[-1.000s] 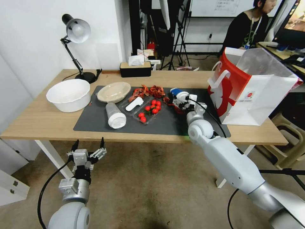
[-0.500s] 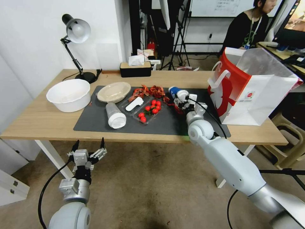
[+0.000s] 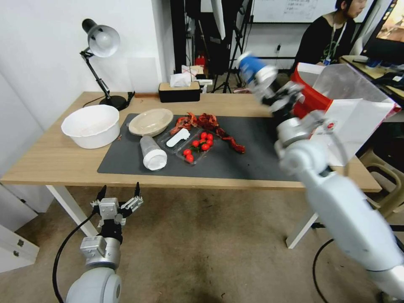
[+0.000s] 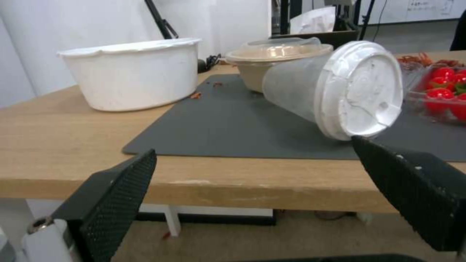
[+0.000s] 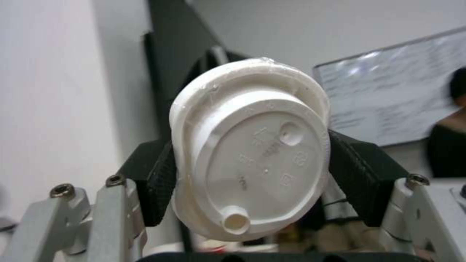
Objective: Pick up the trash from the table and place it into the takeout bag.
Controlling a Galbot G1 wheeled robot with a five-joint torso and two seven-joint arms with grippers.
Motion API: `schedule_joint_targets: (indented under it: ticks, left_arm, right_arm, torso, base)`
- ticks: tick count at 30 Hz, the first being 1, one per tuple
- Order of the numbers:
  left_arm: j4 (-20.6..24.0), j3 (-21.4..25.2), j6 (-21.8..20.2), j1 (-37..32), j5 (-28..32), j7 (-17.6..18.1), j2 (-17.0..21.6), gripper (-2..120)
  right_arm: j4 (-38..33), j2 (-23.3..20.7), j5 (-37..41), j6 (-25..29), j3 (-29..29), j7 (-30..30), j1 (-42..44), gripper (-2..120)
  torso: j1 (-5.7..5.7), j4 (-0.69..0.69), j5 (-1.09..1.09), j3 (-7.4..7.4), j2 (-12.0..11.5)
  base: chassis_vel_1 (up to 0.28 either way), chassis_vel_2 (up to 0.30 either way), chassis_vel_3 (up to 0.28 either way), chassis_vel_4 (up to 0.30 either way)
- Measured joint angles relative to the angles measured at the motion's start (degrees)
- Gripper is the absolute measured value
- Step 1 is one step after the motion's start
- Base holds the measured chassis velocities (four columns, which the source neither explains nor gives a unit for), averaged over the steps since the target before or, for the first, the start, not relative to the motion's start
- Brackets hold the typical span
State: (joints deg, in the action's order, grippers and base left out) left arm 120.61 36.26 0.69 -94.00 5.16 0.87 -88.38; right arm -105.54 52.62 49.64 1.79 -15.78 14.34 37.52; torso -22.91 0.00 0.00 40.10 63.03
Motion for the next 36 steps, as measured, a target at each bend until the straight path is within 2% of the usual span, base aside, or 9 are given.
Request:
schedule_joint_targets:
  ticks: [2, 5, 11, 15, 21, 23, 25, 30, 36]
  left_arm:
    - [0.04, -0.12, 0.00, -0.04, -0.14, -0.01, -0.06, 100]
    - [0.13, -0.42, 0.09, -0.23, -0.60, -0.03, -0.17, 100]
    - [0.57, -0.81, 0.20, -0.41, -0.95, -0.06, -0.30, 100]
    - [0.92, -0.84, 0.25, -0.71, -1.07, -0.08, -0.32, 100]
    - [1.43, -0.30, 0.40, -1.14, -1.06, -0.07, -0.15, 100]
    - [1.69, -0.13, 0.42, -1.32, -1.04, -0.08, -0.12, 100]
    - [1.72, -0.12, 0.43, -1.35, -1.04, -0.08, -0.12, 100]
    - [2.07, -0.15, 0.44, -1.49, -1.14, -0.07, -0.21, 100]
    - [2.10, -0.23, 0.44, -1.54, -1.62, -0.07, -0.31, 100]
  right_arm:
    - [-0.30, -1.35, -0.78, -1.12, -2.13, 1.24, 0.02, 67]
    - [-0.37, -4.13, -3.17, -6.61, -6.61, 7.08, -0.14, 67]
    - [-0.33, -5.66, -3.47, -15.56, -8.36, 17.54, -0.24, 67]
    - [-0.30, -4.81, -3.21, -20.25, -8.24, 22.37, -0.06, 67]
    - [-0.22, -3.89, -3.37, -21.91, -7.90, 23.51, -0.12, 67]
    - [-0.15, -3.66, -3.41, -22.08, -7.78, 23.58, -0.19, 77]
    - [-0.15, -3.63, -3.42, -22.11, -7.76, 23.58, -0.19, 79]
    - [-0.23, -3.61, -3.54, -22.29, -7.82, 23.63, 0.26, 98]
    - [-0.42, -3.86, -2.73, -20.29, -8.35, 22.53, 0.38, 100]
  torso:
    - [0.00, -0.02, 0.01, 0.00, 0.00]
    - [0.00, 0.00, 0.02, 0.00, 0.00]
    - [0.00, -0.01, 0.01, 0.00, 0.00]
    - [0.00, 0.01, 0.01, 0.00, 0.00]
    - [0.00, 0.01, 0.00, 0.01, 0.00]
    - [0.00, 0.01, -0.01, 0.00, 0.00]
    - [-0.01, 0.01, -0.01, 0.00, 0.00]
    - [0.00, 0.00, -0.01, 0.00, 0.00]
    - [0.00, -0.01, 0.00, 0.00, -0.01]
  base:
    - [0.000, 0.000, 0.000, 0.000]
    - [0.000, 0.000, 0.000, 0.000]
    - [0.000, 0.000, 0.000, 0.000]
    - [0.000, 0.000, 0.000, 0.000]
    - [0.000, 0.000, 0.000, 0.000]
    - [0.000, 0.000, 0.000, 0.000]
    - [0.000, 0.000, 0.000, 0.000]
    - [0.000, 0.000, 0.000, 0.000]
    - [0.000, 0.000, 0.000, 0.000]
